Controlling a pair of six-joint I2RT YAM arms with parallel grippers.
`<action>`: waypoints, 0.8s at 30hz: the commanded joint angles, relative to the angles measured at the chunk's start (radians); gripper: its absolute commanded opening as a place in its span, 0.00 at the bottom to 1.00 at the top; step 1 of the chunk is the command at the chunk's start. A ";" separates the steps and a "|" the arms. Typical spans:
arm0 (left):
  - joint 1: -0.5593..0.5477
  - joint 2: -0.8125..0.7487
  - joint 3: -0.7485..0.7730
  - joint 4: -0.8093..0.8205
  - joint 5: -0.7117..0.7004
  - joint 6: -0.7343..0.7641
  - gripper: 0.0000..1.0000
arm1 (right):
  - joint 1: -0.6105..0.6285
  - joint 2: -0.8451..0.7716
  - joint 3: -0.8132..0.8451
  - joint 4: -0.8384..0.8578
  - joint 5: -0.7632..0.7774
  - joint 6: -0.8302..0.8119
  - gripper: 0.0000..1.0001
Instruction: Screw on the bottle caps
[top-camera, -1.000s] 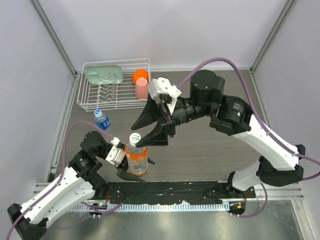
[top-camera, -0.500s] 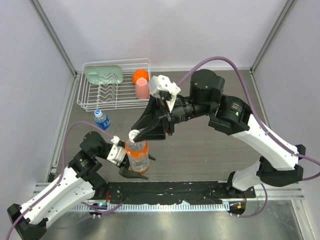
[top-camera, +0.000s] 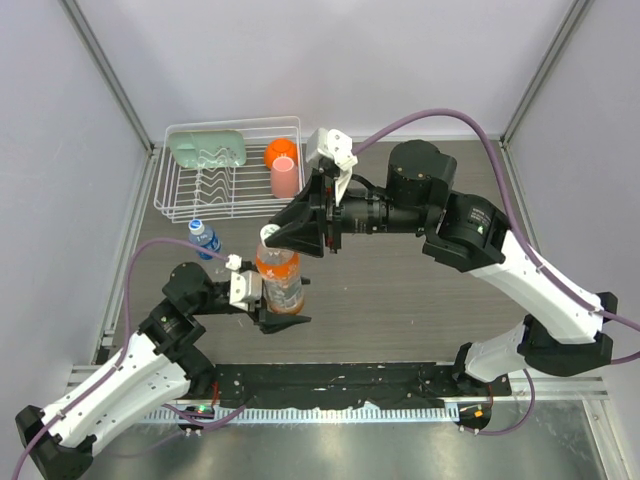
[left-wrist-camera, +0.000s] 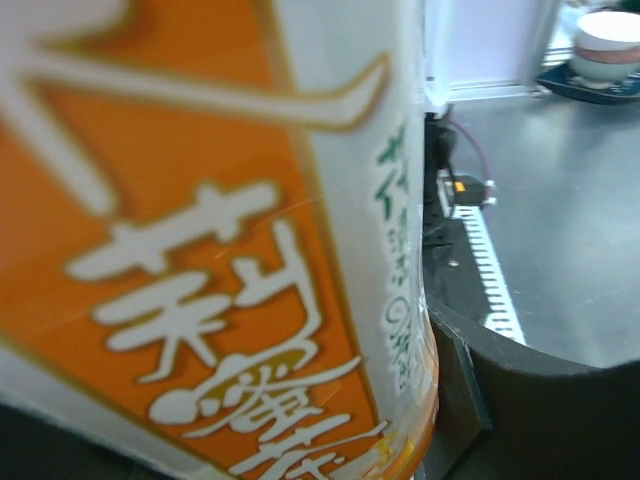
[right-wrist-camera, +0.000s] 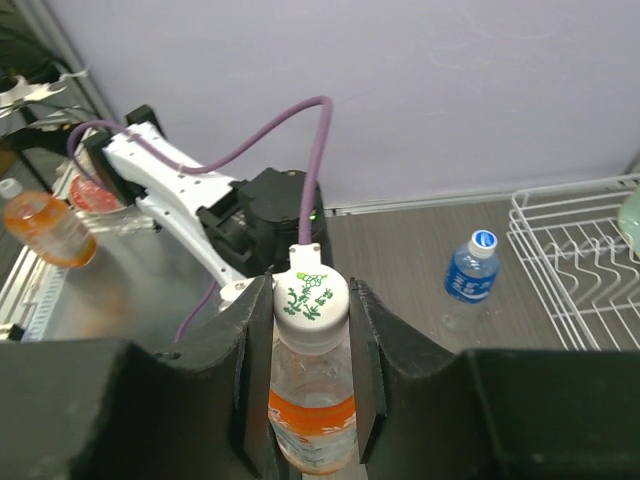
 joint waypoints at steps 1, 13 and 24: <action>0.002 0.005 0.007 0.040 -0.220 0.041 0.00 | 0.022 0.043 0.003 -0.092 0.209 0.024 0.01; 0.002 0.014 -0.015 0.054 -0.416 0.085 0.00 | 0.269 0.245 0.189 -0.224 0.907 0.067 0.01; 0.002 0.010 -0.029 0.057 -0.465 0.093 0.00 | 0.338 0.447 0.379 -0.309 1.419 0.199 0.01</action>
